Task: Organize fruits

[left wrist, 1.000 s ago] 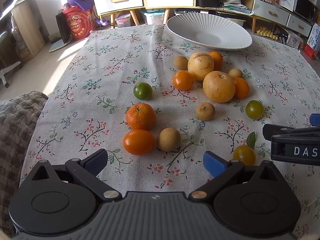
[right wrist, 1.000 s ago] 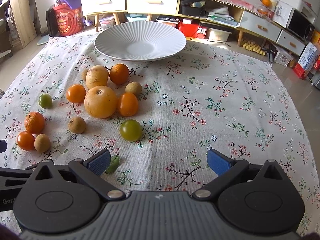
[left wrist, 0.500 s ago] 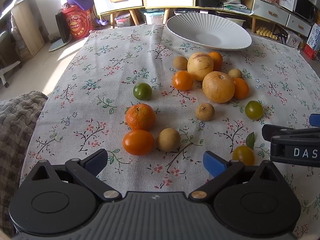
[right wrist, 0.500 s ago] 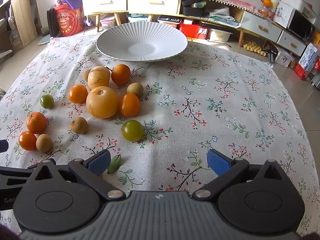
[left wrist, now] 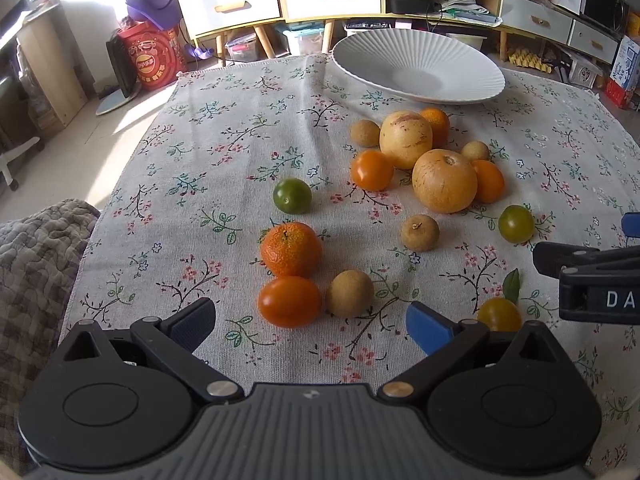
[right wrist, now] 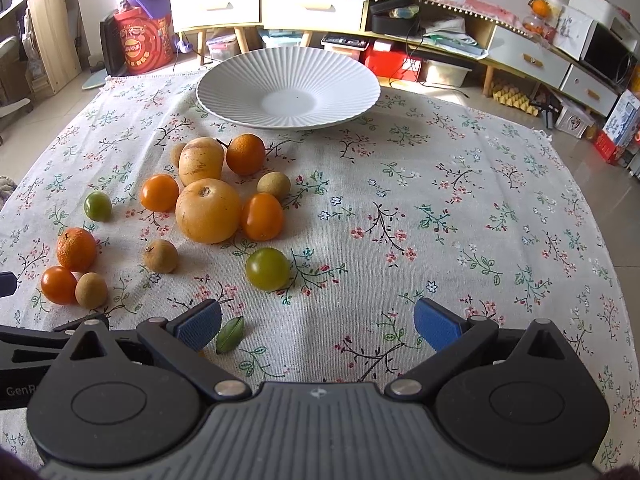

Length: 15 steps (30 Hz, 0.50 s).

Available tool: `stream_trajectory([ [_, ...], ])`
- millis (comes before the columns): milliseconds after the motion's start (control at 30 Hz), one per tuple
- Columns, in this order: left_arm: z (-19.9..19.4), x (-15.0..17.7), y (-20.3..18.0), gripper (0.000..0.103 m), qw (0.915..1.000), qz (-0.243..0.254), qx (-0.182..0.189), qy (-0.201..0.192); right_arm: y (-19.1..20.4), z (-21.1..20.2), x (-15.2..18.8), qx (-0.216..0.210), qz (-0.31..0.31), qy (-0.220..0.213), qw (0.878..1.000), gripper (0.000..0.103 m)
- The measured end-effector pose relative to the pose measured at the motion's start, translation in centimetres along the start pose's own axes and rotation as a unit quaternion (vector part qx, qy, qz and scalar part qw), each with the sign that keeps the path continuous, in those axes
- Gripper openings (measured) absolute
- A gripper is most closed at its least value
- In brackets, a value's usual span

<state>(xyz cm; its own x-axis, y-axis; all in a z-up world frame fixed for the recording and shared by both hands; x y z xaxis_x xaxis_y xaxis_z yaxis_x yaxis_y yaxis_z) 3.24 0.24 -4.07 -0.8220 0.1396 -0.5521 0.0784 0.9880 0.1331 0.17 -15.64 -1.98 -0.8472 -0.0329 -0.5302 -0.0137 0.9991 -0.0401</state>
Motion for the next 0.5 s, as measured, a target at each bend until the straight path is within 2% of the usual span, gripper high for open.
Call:
stream_trajectory([
  [200,0.5,-0.9,0.4,0.098,0.9986,0.024,0.047,-0.002,0.1,0.1,-1.2,-0.029,-0.025,-0.016,0.999,0.103],
  [367,1.1,-2.2,0.5,0.098,0.9932,0.061,0.098,0.014,1.3,0.7,-2.7,-0.092,-0.053,-0.006,0.994,0.103],
  [500,1.4,-3.4,0.5,0.098,0.9906,0.094,0.099,0.012,2.9,1.1,-3.7,-0.146,-0.083,0.012,0.986,0.101],
])
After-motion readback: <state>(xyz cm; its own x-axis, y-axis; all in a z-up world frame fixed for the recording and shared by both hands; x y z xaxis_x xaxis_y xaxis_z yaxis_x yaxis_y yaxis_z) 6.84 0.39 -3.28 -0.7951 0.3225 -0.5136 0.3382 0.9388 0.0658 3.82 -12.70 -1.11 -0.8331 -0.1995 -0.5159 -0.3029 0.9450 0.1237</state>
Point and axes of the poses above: each gripper's, at about its wrist camera, not at the fingertips, and z roughly the way its jaws point, y to its left, x to its underside, the point moved 6 cm from there along z, roughly the way its jaws point, and after that the axes turned 1 degree about -x, right-handed, at the moved point
